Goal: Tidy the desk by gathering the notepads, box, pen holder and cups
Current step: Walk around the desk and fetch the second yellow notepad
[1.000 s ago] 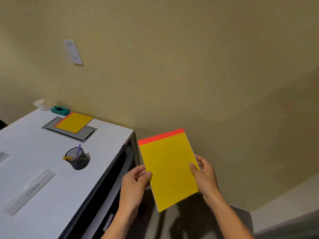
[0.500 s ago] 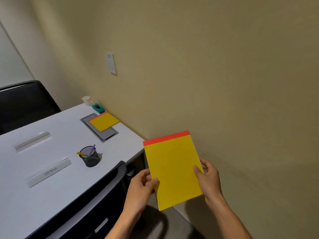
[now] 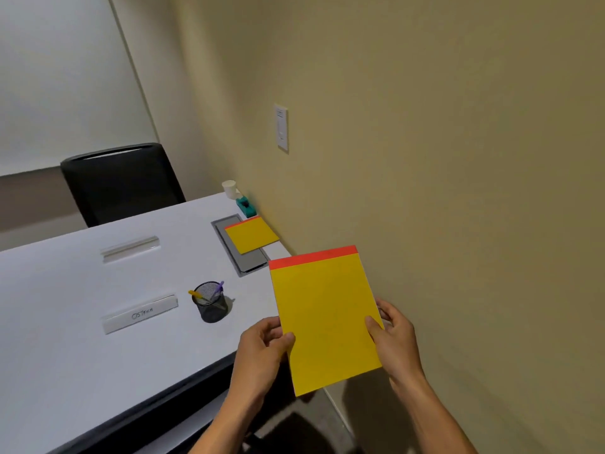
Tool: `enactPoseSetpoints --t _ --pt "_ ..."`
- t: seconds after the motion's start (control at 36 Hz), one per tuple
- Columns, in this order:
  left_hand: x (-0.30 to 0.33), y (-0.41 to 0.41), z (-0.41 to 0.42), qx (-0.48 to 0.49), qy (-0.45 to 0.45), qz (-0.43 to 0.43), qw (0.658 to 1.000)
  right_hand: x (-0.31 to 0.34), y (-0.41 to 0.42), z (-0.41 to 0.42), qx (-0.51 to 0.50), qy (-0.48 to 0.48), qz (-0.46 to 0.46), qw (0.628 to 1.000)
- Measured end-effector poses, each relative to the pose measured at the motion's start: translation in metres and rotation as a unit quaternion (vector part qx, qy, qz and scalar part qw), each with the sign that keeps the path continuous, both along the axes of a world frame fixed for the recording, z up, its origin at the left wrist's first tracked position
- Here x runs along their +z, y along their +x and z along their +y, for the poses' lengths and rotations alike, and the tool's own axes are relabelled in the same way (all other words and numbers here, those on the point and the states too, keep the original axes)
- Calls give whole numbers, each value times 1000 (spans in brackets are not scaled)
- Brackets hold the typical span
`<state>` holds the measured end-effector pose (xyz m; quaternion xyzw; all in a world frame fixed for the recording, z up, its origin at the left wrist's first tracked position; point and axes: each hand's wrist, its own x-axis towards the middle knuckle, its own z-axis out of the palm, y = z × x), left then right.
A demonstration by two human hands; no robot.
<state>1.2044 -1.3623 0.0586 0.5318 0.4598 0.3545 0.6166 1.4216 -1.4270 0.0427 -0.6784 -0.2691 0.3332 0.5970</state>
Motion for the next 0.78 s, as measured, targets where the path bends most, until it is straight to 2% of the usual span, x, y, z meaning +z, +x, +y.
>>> enactPoseSetpoints --t 0.31,0.5,0.58,0.78 --pt "-14 9 123 62 -31 -19 997 -1 24 129 111 -85 -23 990" --pt "-27 -3 193 133 -43 -8 990 -10 9 204 139 -92 -20 986" --pt "-32 -4 217 149 -39 13 988 -12 2 229 156 -94 -18 983" --pt "-46 -3 269 119 -51 73 989 -25 0 282 159 -116 0 980"
